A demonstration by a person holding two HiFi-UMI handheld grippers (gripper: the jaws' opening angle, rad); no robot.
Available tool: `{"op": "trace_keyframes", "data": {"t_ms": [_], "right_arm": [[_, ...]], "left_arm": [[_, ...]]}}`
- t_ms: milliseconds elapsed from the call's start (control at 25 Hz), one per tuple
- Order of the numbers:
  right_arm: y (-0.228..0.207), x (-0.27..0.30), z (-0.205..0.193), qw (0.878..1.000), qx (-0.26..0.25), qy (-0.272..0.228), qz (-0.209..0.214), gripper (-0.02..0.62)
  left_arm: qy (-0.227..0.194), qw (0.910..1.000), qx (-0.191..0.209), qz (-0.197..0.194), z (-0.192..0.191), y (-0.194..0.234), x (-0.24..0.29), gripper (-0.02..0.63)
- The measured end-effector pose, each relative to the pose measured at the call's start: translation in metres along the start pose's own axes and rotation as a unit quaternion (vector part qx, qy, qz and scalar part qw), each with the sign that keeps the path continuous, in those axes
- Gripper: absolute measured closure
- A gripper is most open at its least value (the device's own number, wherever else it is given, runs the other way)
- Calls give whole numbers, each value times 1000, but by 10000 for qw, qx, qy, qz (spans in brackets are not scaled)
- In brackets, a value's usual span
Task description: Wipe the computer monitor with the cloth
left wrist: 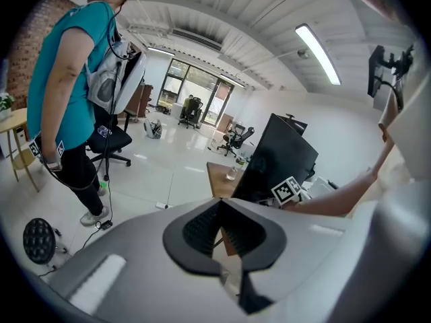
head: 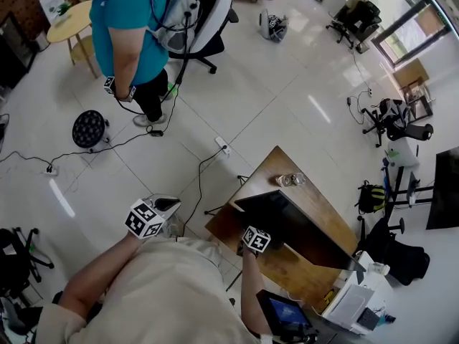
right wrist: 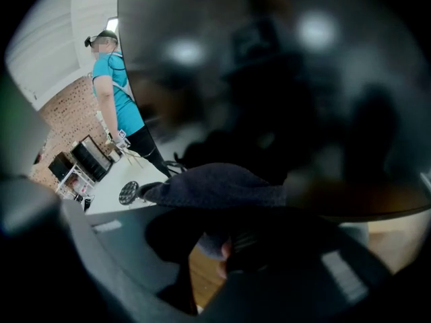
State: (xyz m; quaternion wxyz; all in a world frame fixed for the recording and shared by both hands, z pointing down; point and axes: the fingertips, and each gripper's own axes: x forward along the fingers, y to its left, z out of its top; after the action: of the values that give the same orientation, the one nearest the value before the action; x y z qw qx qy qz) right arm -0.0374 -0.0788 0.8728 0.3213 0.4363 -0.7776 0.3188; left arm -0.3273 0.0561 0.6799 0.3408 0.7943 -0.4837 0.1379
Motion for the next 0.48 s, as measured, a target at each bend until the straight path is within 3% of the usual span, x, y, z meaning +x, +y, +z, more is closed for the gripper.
{"op": "trace_keyframes", "data": {"t_ms": [480], "right_arm": [[24,17,9,9998,175,-22,134,514]], "left_arm": [[-147,9996,-78,211,-7,18,-24,604]]}}
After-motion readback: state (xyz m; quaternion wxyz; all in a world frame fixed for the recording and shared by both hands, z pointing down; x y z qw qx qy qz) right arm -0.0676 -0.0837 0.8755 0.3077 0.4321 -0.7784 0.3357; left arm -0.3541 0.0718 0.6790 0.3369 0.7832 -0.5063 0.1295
